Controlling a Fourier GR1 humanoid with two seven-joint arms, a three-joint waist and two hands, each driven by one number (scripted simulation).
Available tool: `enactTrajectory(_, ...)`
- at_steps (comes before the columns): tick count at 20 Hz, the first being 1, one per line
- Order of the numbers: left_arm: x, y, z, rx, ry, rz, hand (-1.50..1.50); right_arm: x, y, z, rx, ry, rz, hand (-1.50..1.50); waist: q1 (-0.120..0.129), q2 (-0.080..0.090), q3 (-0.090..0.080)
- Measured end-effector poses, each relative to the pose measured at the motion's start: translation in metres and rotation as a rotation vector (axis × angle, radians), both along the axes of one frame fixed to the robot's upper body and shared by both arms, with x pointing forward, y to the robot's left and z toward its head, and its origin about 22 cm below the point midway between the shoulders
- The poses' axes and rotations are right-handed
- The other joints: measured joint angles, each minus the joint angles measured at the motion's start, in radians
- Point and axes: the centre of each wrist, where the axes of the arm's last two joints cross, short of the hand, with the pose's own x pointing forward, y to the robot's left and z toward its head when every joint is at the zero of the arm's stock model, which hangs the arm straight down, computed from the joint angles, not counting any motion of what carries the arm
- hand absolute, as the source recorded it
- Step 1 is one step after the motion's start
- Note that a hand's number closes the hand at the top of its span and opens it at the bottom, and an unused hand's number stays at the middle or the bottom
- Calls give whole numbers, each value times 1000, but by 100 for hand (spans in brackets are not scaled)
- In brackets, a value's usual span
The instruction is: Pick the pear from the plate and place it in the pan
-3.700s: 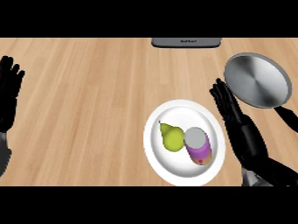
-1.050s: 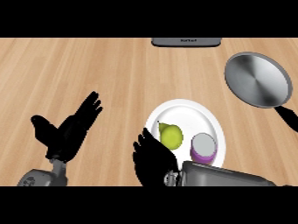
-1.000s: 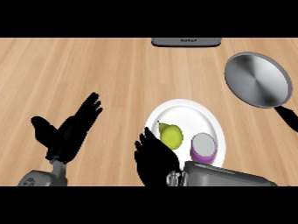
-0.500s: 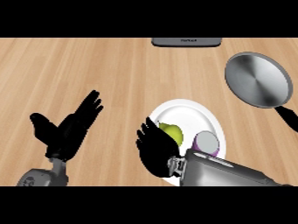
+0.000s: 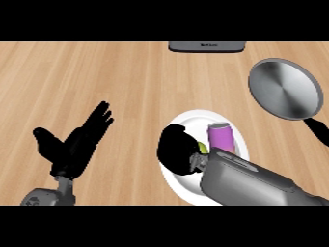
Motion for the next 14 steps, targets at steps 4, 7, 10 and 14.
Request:
enactTrajectory(4, -1, -1, 0, 0, -2, 0, 0, 8, 1, -7, 23, -38, 76, 150, 1, -1, -1)
enactTrajectory(7, 4, -5, -1, 2, -2, 7, 0, 19, -3, -8, 85, -52, -33, 150, -7, -3, 0)
enactTrajectory(10, 1, 0, -4, 4, 5, 37, 0, 42, -17, 0, 228, -54, -344, 150, -44, -6, 3)
enactTrajectory(14, -2, 7, -5, 1, 8, 76, 0, 65, -44, 5, 422, -76, -773, 150, -88, -12, 5)
